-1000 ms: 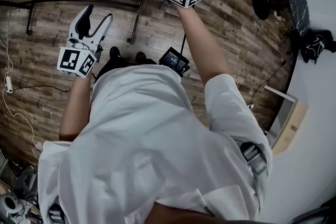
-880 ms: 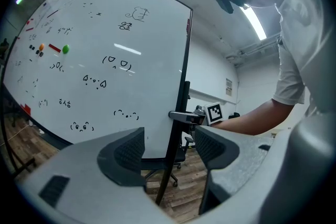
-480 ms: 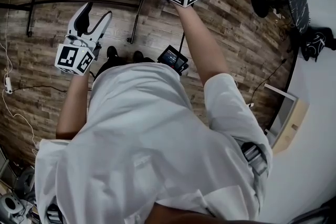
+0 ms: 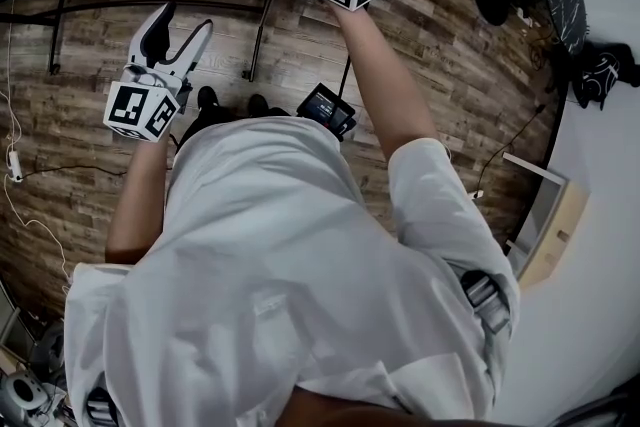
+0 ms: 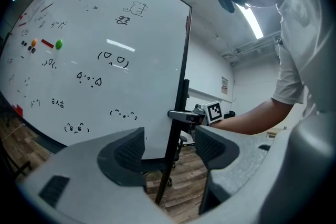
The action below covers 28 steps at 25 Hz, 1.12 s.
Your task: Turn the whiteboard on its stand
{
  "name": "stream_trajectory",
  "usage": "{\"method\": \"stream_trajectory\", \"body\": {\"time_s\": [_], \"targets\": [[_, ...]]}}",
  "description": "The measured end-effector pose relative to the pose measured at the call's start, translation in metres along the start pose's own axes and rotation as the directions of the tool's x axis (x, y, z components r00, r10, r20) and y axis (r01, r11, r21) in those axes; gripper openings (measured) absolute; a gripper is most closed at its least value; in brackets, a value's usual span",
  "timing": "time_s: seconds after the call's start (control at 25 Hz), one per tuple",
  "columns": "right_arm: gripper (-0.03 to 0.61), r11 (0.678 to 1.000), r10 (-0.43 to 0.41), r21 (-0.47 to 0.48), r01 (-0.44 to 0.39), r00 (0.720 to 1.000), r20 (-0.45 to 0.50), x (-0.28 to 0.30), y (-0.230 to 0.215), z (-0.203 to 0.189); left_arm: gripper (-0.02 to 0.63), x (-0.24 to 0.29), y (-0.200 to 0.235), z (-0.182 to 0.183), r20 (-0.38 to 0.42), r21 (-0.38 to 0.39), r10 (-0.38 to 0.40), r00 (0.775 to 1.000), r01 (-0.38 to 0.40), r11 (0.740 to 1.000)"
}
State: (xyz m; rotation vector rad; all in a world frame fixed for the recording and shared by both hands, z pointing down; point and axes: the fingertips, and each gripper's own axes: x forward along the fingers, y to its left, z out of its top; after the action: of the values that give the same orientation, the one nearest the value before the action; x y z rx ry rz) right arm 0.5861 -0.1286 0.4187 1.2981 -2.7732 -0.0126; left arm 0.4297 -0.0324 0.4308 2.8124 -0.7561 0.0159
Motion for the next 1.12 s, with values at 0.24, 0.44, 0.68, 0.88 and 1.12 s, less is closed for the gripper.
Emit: {"method": "stream_trajectory", "body": {"time_s": [0.24, 0.44, 0.68, 0.88, 1.12], "targets": [[0.155, 1.0, -0.01, 0.002, 0.01, 1.0, 0.004, -0.034, -0.008, -0.002, 0.307, 0.012, -0.025, 0.001, 0.008, 0.015, -0.007, 1.0, 0.007, 1.0], [0.158, 1.0, -0.025, 0.006, 0.025, 1.0, 0.015, -0.046, -0.014, -0.003, 0.307, 0.012, -0.024, 0.003, 0.009, 0.015, -0.007, 1.0, 0.007, 1.0], [0.163, 0.999, -0.048, 0.011, 0.048, 0.999, 0.021, -0.084, -0.027, -0.008, 0.307, 0.02, -0.039, -0.004, 0.001, 0.013, -0.02, 1.0, 0.02, 1.0], [0.167, 0.998, -0.065, 0.016, 0.065, 0.998, 0.022, -0.098, -0.035, -0.01, 0.307, 0.022, -0.036, -0.007, -0.004, 0.004, -0.037, 0.999, 0.037, 0.999], [0.173, 0.996, -0.084, 0.031, 0.083, 0.996, 0.026, -0.117, -0.039, -0.009, 0.307, 0.018, -0.036, -0.01, -0.006, -0.011, -0.044, 0.999, 0.044, 0.999]]}}
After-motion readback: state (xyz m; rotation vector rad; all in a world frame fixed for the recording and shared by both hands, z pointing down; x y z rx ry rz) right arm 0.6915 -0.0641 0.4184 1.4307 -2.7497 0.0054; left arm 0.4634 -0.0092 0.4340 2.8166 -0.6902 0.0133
